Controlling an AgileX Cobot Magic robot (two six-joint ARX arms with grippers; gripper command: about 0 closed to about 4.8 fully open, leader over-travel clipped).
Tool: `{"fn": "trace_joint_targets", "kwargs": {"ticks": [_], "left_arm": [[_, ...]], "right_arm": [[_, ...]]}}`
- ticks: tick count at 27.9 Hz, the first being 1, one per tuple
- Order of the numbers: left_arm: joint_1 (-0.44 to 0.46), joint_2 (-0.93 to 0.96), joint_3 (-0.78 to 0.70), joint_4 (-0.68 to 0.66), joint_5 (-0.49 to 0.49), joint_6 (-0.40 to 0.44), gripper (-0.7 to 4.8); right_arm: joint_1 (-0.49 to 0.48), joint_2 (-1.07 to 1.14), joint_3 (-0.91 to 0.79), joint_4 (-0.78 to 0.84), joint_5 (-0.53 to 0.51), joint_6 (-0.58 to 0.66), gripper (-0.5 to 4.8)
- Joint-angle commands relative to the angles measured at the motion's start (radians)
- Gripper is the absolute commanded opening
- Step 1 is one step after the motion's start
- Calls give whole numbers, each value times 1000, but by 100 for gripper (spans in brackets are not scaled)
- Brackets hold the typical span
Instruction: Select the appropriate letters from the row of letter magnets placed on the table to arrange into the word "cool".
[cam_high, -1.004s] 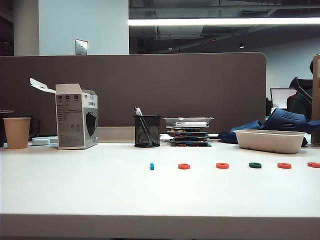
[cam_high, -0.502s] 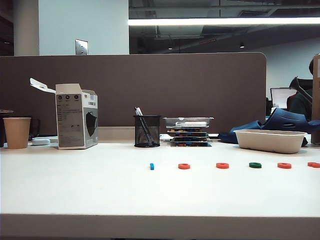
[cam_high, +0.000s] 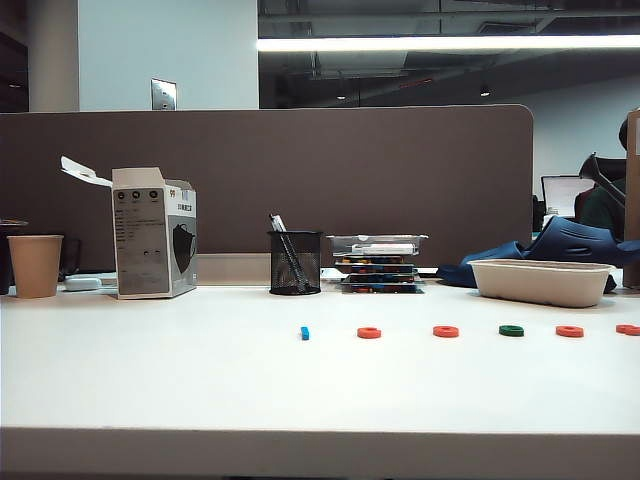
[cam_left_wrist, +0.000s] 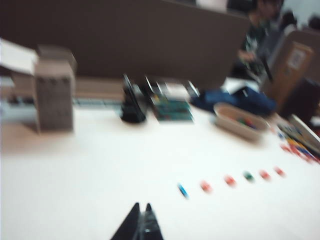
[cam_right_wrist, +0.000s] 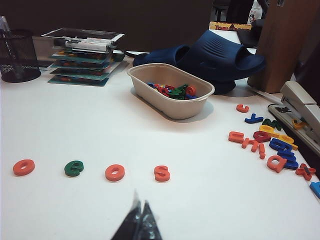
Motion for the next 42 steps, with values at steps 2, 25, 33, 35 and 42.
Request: {"fn": "trace_joint_targets", "kwargs": {"ticks": [2, 25, 33, 35, 42], "left_arm": [[0, 170, 237, -275, 54, 36, -5], [-587, 805, 789, -357, -185, -295, -5], [-613, 927, 789, -275, -211, -393, -5], [-618, 956, 789, -257, -211, -418, -5], [-684, 1023, 789, -150, -246, -482, -4]], "right_arm": [[2, -7, -6, 16, -1, 5, 3], [3, -7, -6, 13, 0, 5, 3], [4, -7, -6, 13, -1, 17, 3], [4, -7, -6, 14, 0, 16, 3], [3, -7, -6, 13, 0, 16, 3]]}}
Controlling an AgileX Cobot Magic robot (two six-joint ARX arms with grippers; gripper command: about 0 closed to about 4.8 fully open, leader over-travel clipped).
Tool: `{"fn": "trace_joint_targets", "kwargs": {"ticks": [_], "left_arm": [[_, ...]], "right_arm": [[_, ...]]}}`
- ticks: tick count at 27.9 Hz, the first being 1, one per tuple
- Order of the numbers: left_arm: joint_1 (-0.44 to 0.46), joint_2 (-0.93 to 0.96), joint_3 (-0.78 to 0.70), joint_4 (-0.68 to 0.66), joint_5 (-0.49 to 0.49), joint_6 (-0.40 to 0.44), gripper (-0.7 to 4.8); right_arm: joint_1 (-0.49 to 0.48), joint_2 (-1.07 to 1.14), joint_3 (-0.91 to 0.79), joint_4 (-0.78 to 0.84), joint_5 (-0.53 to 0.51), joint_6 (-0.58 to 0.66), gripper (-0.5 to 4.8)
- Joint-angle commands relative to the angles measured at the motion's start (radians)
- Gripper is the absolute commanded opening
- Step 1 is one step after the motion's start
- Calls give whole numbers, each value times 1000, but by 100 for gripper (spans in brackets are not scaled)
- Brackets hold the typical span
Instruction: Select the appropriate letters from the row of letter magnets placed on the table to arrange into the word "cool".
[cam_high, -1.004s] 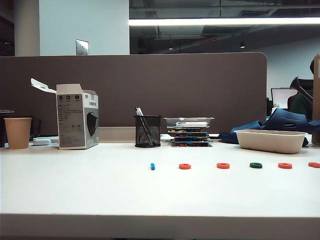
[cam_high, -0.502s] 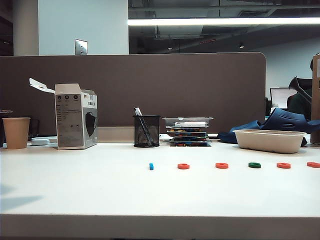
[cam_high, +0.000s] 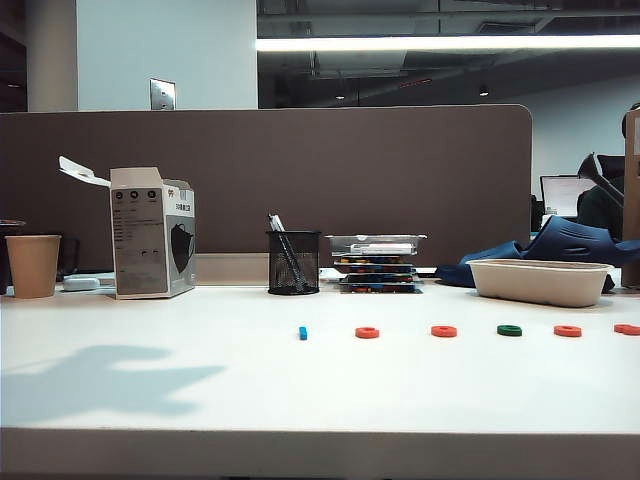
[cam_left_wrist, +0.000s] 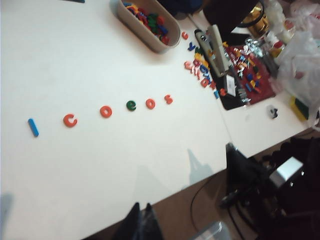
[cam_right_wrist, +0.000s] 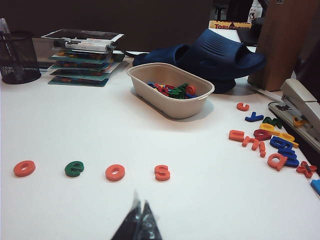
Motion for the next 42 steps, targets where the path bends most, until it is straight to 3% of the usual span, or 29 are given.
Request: {"fn": "trace_joint_targets", "kwargs": {"ticks": [1, 10, 22, 27, 31, 34, 42], "left_arm": [[-13, 2, 4, 50, -13, -19, -4], [-12, 2, 4, 48, -41, -19, -3], [-12, 2, 4, 48, -41, -10, -3], [-12, 2, 4, 48, -42, -10, -3], [-12, 2, 4, 49, -42, -10, -3], [-12, 2, 4, 48, -41, -10, -3], [-12, 2, 4, 48, -38, -10, -3]], "right_arm": [[1, -7, -5, 13, 0, 2, 3], [3, -6, 70, -42, 0, 6, -1], [3, 68, 404, -308, -2, 5, 0], [3, 366, 720, -516, -49, 1, -1], [4, 535, 859, -520, -164, 2, -1], [8, 650, 949, -542, -187, 41, -1], [165, 985, 1154, -640, -183, 163, -1]]}}
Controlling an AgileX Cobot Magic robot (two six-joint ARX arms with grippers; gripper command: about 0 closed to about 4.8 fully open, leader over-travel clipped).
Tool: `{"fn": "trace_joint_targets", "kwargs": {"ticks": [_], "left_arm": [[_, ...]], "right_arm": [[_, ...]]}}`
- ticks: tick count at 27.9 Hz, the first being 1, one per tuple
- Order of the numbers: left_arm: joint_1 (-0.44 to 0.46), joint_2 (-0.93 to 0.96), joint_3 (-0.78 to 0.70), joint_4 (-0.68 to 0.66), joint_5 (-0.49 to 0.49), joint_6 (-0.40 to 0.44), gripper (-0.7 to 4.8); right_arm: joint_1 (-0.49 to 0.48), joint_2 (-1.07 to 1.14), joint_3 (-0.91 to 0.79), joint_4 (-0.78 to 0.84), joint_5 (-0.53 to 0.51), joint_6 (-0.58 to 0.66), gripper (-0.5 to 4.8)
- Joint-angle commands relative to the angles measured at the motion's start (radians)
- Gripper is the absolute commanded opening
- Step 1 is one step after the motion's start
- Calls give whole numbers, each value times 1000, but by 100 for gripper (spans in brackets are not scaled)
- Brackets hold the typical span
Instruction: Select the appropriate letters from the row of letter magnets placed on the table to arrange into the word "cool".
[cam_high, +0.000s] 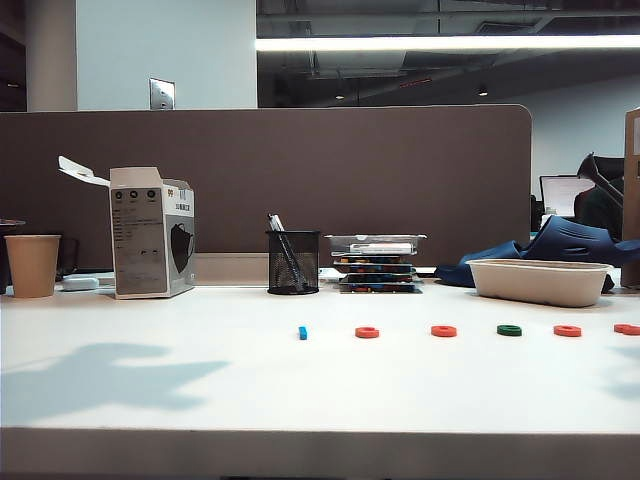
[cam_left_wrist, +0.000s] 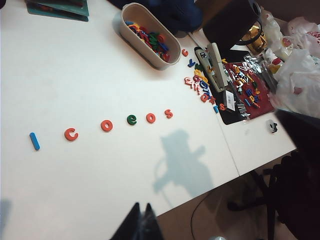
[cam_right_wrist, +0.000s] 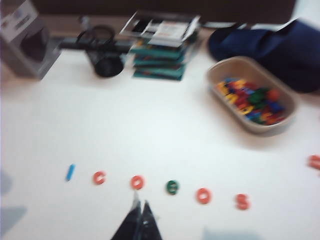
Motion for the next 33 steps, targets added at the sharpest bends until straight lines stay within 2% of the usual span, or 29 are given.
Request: {"fn": "trace_joint_targets", "kwargs": {"ticks": [1, 5, 7, 8, 12, 13, 15, 22, 33], "left_arm": [[0, -2, 3, 13, 2, 3, -3], [0, -2, 3, 13, 1, 5, -3], [0, -2, 3, 13, 1, 5, -3], [0, -2, 3, 13, 2, 5, -3], [1, -2, 4, 13, 1, 5, -3], [0, -2, 3, 13, 1, 5, -3], [0, -2, 3, 13, 2, 5, -3], [0, -2, 3, 13, 2, 5, -3], [1, -1, 3, 13, 1, 5, -3]], "right_arm": [[72, 110, 60, -25, -3, 40, -1], [183, 267, 122, -10, 18, 67, 15], [210, 334, 146, -8, 51, 93, 81], [235, 398, 167, -8, 69, 119, 136], [299, 539, 209, -10, 115, 186, 153], [318, 595, 222, -8, 132, 187, 187], [353, 655, 234, 3, 143, 188, 213], [433, 806, 240, 58, 240, 191, 213], [445, 929, 242, 130, 262, 206, 213]]}}
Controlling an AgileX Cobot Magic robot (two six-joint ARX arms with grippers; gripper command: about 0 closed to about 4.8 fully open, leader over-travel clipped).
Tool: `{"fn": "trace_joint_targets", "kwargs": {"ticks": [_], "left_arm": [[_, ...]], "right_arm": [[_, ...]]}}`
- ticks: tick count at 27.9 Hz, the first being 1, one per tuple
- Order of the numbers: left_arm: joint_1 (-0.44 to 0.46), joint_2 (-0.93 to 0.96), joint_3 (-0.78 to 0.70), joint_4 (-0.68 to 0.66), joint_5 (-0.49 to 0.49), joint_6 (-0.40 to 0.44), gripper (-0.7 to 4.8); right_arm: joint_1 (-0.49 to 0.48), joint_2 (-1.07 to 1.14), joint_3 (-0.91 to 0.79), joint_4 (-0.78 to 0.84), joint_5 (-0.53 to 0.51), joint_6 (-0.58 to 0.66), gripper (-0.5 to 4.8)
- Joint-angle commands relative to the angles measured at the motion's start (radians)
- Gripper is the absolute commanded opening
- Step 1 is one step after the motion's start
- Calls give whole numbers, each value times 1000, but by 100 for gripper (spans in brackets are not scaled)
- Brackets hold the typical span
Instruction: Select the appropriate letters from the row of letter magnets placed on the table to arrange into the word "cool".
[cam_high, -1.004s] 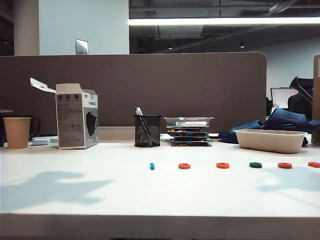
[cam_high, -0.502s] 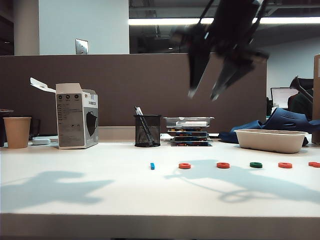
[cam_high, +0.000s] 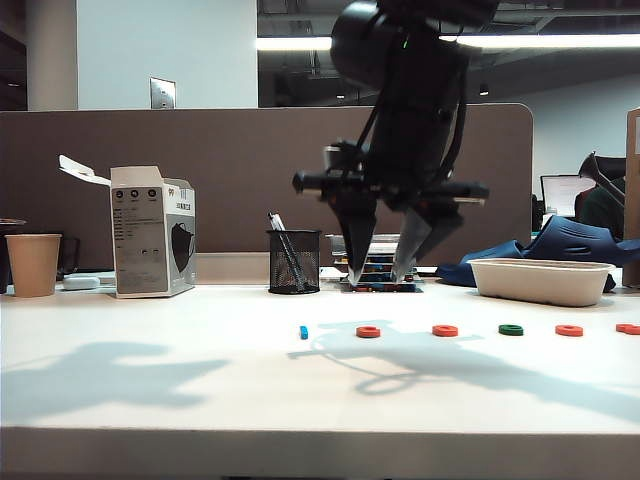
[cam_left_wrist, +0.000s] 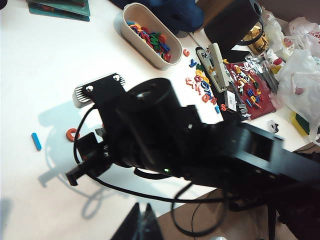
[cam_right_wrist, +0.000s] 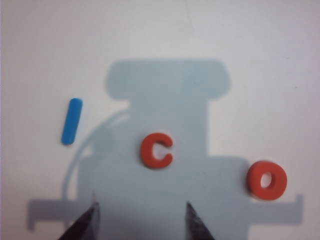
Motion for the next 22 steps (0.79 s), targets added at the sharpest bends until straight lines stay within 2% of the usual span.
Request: {"fn": "trace_joint_targets", "kwargs": {"ticks": [1, 22], "left_arm": [[1, -3, 3, 13, 0, 5, -3], [1, -3, 3, 13, 0, 5, -3]], "right_arm": [[2, 19, 7, 46, 5, 11, 213], [-2, 124, 10, 125, 11, 10, 212]]}}
